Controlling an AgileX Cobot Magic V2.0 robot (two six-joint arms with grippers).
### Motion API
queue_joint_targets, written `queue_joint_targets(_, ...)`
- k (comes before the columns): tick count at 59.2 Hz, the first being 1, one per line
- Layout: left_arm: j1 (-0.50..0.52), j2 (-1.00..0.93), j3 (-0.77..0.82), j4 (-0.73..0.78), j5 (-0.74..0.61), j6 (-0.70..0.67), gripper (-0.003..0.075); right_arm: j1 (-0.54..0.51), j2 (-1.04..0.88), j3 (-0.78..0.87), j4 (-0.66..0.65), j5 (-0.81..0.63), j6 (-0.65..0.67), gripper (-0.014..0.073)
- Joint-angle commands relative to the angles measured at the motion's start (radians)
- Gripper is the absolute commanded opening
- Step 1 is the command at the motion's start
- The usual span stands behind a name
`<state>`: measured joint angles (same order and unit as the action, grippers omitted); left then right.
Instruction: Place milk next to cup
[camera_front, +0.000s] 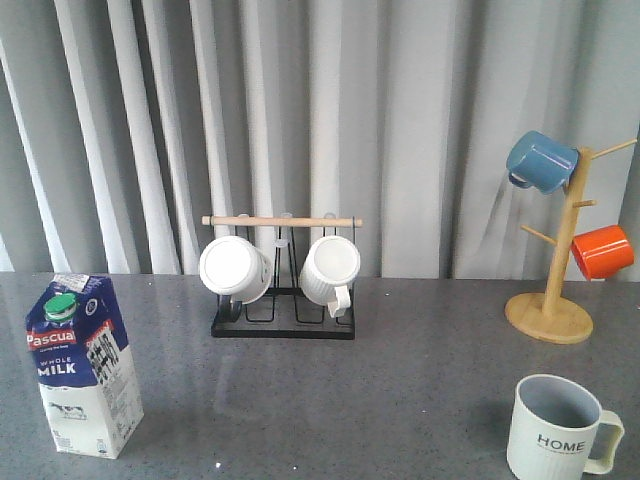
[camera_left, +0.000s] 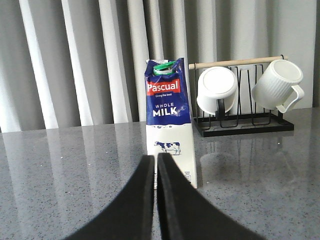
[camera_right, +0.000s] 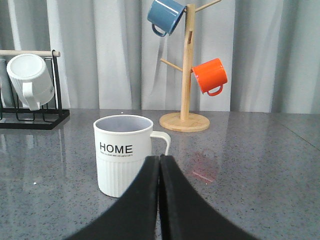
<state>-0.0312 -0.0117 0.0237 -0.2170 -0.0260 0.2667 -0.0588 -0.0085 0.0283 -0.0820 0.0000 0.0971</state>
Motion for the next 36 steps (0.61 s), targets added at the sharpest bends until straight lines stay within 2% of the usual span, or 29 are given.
queue_joint_targets(1, 0.001, -0.012, -0.023, -0.008, -0.068, 0.001, -0.0006, -0.005, -0.016, 0.009, -0.004, -0.067, -0.009, -0.0004)
queue_joint_targets(30, 0.001, -0.012, -0.023, -0.008, -0.067, 0.001, -0.0006, -0.005, -0.016, 0.009, -0.003, -0.067, -0.009, -0.0004)
queue_joint_targets(36, 0.001, -0.012, -0.023, -0.008, -0.067, 0.001, -0.0006, -0.005, -0.016, 0.009, 0.004, -0.069, 0.046, -0.0004)
